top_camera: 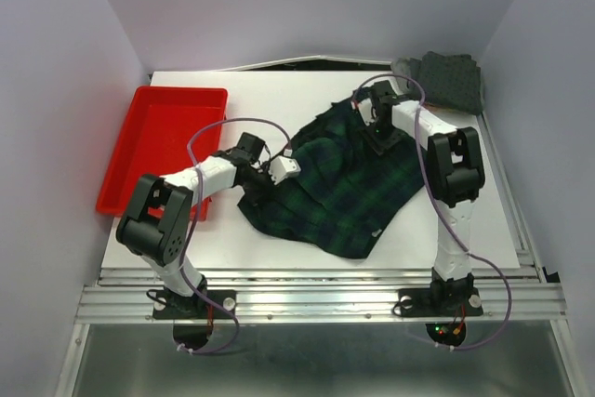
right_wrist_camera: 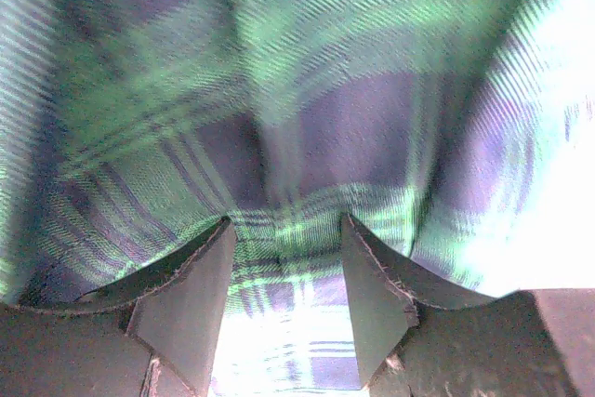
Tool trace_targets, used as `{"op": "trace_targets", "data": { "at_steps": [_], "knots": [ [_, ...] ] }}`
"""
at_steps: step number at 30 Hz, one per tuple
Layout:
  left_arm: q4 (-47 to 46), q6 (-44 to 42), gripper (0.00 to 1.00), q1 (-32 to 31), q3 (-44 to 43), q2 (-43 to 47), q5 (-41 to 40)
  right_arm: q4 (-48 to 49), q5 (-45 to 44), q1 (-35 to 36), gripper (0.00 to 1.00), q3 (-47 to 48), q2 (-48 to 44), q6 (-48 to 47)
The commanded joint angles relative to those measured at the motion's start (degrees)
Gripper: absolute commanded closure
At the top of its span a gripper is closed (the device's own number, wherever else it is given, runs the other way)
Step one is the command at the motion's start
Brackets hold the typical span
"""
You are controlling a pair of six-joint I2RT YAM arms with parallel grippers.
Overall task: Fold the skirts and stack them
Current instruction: Flatten the skirt out
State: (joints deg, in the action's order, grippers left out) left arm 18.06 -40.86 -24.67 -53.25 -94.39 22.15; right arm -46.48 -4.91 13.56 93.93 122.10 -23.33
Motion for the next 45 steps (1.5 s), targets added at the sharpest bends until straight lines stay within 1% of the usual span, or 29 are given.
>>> {"op": "trace_targets", "data": {
  "at_steps": [1, 2, 3, 5, 8, 9, 12, 13, 14, 15, 16, 18, 19, 20, 22, 23, 24, 25, 27, 28, 29, 30, 31, 32, 34, 36, 38, 43, 45],
  "knots": [
    [2.6, 2.5, 0.80, 2.2, -1.7, 1.6, -2.3, 4.4, 1.1, 2.2, 0.44, 5.4, 7.7, 0.9],
    [2.1, 3.4, 0.75, 2.9, -2.5, 1.6, -2.2, 5.0, -0.2, 2.2, 0.43, 4.3, 6.8, 0.6],
    [1.9, 3.5, 0.75, 3.3, -4.5, 0.9, -3.1, 6.4, -0.9, 2.2, 0.42, 3.0, 6.2, 0.4],
    [0.0, 3.8, 0.75, 3.4, -6.6, -0.8, -4.9, 6.6, -2.6, 2.2, 0.42, -0.8, 4.7, 0.9],
    [-0.3, 5.2, 0.76, 4.7, -14.4, -8.6, -6.9, 5.5, -3.1, 2.2, 0.42, -6.8, 2.4, 1.1],
    [-0.1, 6.6, 0.77, 5.3, -20.3, -13.8, -7.2, 5.2, -3.3, 2.2, 0.42, -8.4, 1.0, 1.0],
    [1.8, 8.5, 0.78, 7.8, -30.7, -24.0, -8.0, 2.5, -1.7, 2.2, 0.43, -13.2, -1.2, 0.7],
    [3.0, 10.2, 0.78, 8.3, -38.9, -26.1, -9.6, 1.1, -0.4, 2.2, 0.43, -13.9, -2.6, 0.9],
    [4.0, 10.8, 0.75, 9.4, -43.6, -29.6, -10.7, -2.3, 4.1, 2.2, 0.42, -13.9, -3.4, 1.0],
    [4.6, 11.8, 0.69, 9.9, -51.9, -30.8, -11.6, -3.9, 8.0, 2.2, 0.40, -13.6, -4.1, 1.4],
    [5.8, 12.6, 0.55, 10.2, -55.3, -31.4, -11.9, -4.9, 12.6, 2.2, 0.34, -13.3, -6.2, 2.1],
    [6.5, 11.5, 0.45, 10.6, -59.8, -29.5, -10.6, -6.2, 15.4, 2.2, 0.25, -11.8, -8.6, 2.3],
    [6.3, 9.1, 0.39, 10.6, -59.9, -27.7, -9.2, -5.7, 15.2, 2.2, 0.21, -10.5, -11.8, 1.7],
    [6.5, 7.2, 0.37, 10.6, -58.6, -22.8, -7.4, -5.1, 15.1, 1.5, 0.20, -9.7, -13.4, 0.8],
    [6.8, 3.4, 0.31, 10.6, -51.7, -17.1, -2.4, -4.2, 15.8, 0.0, 0.16, -9.0, -17.2, -4.2],
    [7.6, 1.2, 0.29, 10.6, -48.6, -13.9, -0.7, -3.5, 16.5, -1.8, 0.13, -9.5, -21.5, -7.0],
    [8.9, -1.5, 0.28, 10.6, -45.8, -8.2, 1.2, -3.4, 16.9, -2.6, 0.12, -10.4, -23.8, -9.9],
    [12.8, -8.5, 0.28, 10.5, -39.8, -5.7, 4.5, -3.0, 16.9, -3.3, 0.11, -11.9, -26.5, -16.4],
    [15.2, -14.7, 0.27, 10.4, -32.9, 2.5, 6.8, -1.6, 16.5, -5.0, 0.09, -19.1, -35.3, -23.9],
    [16.4, -19.6, 0.27, 10.4, -25.7, 5.1, 6.9, -0.6, 16.9, -5.9, 0.09, -22.3, -38.8, -31.8],
    [16.9, -22.1, 0.26, 10.3, -22.2, 7.5, 7.1, 0.2, 18.5, -6.8, 0.08, -29.0, -42.5, -36.0],
    [17.4, -24.3, 0.25, 10.1, -16.2, 11.8, 6.8, 2.1, 19.2, -7.9, 0.08, -32.6, -50.0, -40.0],
    [17.5, -25.7, 0.25, 9.9, -13.8, 13.5, 6.6, 3.1, 19.8, -7.9, 0.08, -36.1, -53.6, -44.2],
    [17.7, -27.4, 0.25, 9.6, -11.4, 16.3, 6.6, 3.8, 21.0, -8.9, 0.08, -42.2, -56.8, -52.4],
    [19.3, -30.2, 0.24, 9.3, -6.0, 18.4, 6.9, 4.1, 23.4, -10.4, 0.08, -48.7, -64.2, -60.8],
    [19.5, -30.9, 0.24, 9.1, -1.4, 21.0, 7.0, 4.0, 25.2, -10.9, 0.08, -51.2, -66.7, -64.6],
    [19.2, -32.1, 0.23, 8.8, 1.4, 22.5, 7.3, 3.9, 27.7, -12.8, 0.08, -53.2, -68.2, -71.8],
    [16.4, -32.7, 0.22, 5.4, 8.0, 26.0, 4.1, 2.9, 30.7, -15.5, 0.09, -59.4, -68.2, -90.8],
    [16.0, -32.8, 0.22, 5.1, 8.8, 26.2, 3.8, 0.2, 33.1, -16.2, 0.09, -59.2, -66.5, -94.9]
  ]
}}
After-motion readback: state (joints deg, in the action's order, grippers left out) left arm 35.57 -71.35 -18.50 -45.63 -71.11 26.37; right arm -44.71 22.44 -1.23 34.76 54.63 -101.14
